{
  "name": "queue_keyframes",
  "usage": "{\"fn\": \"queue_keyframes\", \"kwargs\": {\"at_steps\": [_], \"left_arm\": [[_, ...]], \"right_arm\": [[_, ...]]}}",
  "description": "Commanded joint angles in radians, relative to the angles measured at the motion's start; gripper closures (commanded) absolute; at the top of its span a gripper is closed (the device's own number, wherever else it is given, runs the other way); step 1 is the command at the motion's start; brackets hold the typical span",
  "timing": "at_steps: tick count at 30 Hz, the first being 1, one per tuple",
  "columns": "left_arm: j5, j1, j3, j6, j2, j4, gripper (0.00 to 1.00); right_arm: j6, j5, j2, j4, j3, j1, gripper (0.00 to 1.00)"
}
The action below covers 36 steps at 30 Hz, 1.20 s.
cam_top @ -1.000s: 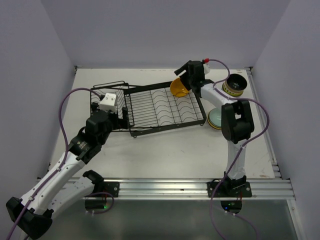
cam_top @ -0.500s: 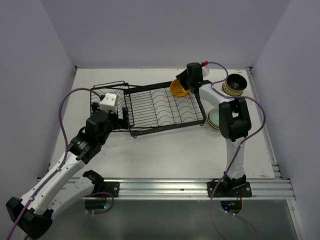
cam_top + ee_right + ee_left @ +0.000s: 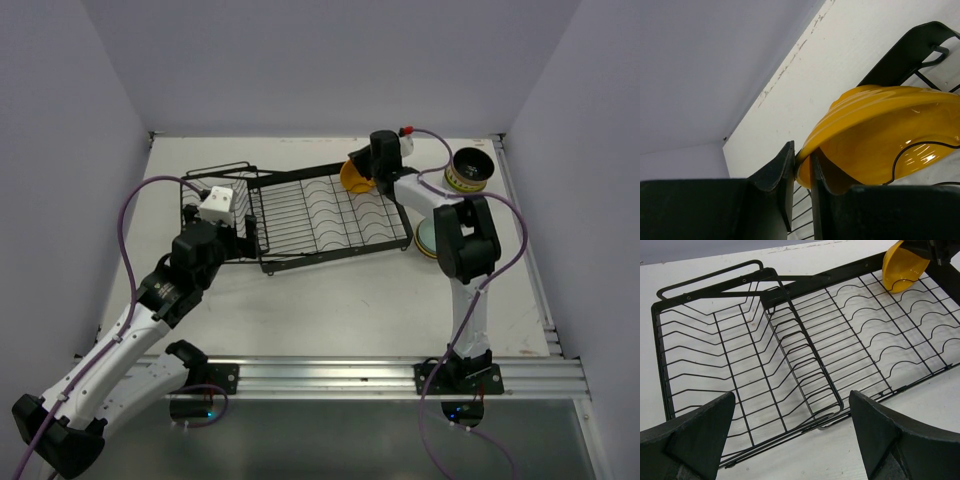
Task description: Unload the bowls from the dish rack
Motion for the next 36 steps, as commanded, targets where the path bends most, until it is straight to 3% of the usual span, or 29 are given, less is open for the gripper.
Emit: {"fn": "queue_keyframes", "kwargs": {"at_steps": [1,6,12,23,36], "left_arm": [[0.005,-0.004,0.000,0.010,-0.003,0.035,0.00],[0.001,-0.006,0.000,0.009,0.000,0.035,0.00],[-0.002,-0.004,0.000,0.010,0.000,0.034,0.00],[-0.010,-0.004,-0.001,0.010,0.010,0.034,0.00],[-0.027,-0.004,-0.001,0.010,0.025,0.034,0.00]], "right_arm": [[0.001,0.008,-0.035,0.045,-0.034,-0.001,0.89],[0.010,-0.010,-0.057,0.111,-0.102,0.001,1.00],[0.004,-0.023,-0.093,0.176,-0.163,0.004,1.00],[-0.012,-0.024,-0.170,0.502,-0.356,0.010,1.00],[-0.042,-0.090,-0.199,0.765,-0.401,0.012,1.00]]}}
